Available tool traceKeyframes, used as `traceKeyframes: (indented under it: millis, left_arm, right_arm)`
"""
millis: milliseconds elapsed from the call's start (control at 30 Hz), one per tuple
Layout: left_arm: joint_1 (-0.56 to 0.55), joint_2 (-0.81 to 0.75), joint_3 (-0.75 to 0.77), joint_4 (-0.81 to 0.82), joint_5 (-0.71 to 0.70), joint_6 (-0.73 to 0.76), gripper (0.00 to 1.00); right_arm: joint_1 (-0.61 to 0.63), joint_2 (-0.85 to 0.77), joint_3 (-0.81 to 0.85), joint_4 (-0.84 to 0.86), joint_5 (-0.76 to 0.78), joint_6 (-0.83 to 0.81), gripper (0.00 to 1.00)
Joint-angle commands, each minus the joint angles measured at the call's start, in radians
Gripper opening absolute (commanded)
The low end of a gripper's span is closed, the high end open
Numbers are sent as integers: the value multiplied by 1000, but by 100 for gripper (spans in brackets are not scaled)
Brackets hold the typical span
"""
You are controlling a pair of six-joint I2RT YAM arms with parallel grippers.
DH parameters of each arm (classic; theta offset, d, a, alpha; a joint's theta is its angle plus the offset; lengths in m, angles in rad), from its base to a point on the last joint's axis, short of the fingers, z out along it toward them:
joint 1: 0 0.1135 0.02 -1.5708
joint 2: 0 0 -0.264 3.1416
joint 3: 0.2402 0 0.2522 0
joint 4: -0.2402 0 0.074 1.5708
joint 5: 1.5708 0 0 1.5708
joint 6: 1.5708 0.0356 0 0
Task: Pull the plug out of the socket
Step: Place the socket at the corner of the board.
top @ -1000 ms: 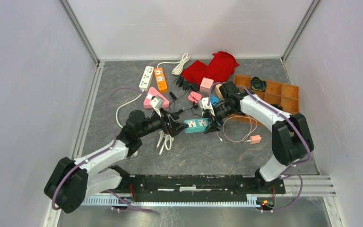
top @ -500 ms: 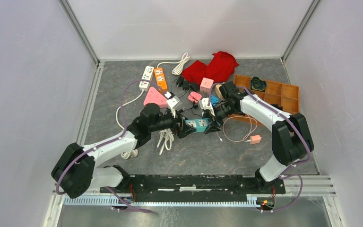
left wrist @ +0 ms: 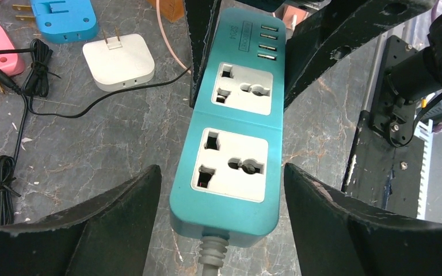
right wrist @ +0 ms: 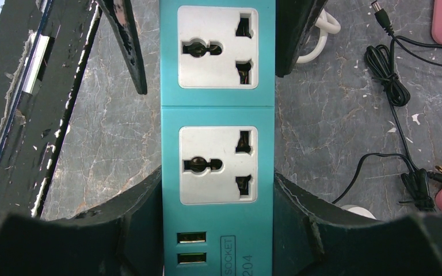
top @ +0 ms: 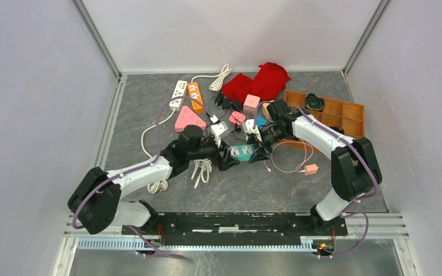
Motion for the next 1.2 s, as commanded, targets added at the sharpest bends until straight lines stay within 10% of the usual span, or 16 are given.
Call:
traceKeyframes:
  millis: [0, 533, 633, 767, 867, 1167]
  left_arm:
    - [-15, 18, 40, -5, -23, 89, 83]
    - [-27, -7, 29, 39, -30, 131, 69]
    - [-27, -8, 26, 51, 14, 144, 53]
    - [-27, 11, 41, 43, 76, 163, 4]
    - [-27, 21, 46, 36, 81, 158, 2]
    - [-27, -13, 14, 38, 55, 173, 2]
  right_arm:
    - [-5, 7, 26, -19, -53, -41, 0]
    - [-6, 9, 28, -25, -56, -48, 0]
    - [-6, 9, 29, -27, -58, -49, 0]
    - [-5, 10, 28, -30, -59, -50, 0]
    - [-6, 10, 28, -31, -65, -49, 1]
    - [-6, -5, 9, -31, -82, -76, 55]
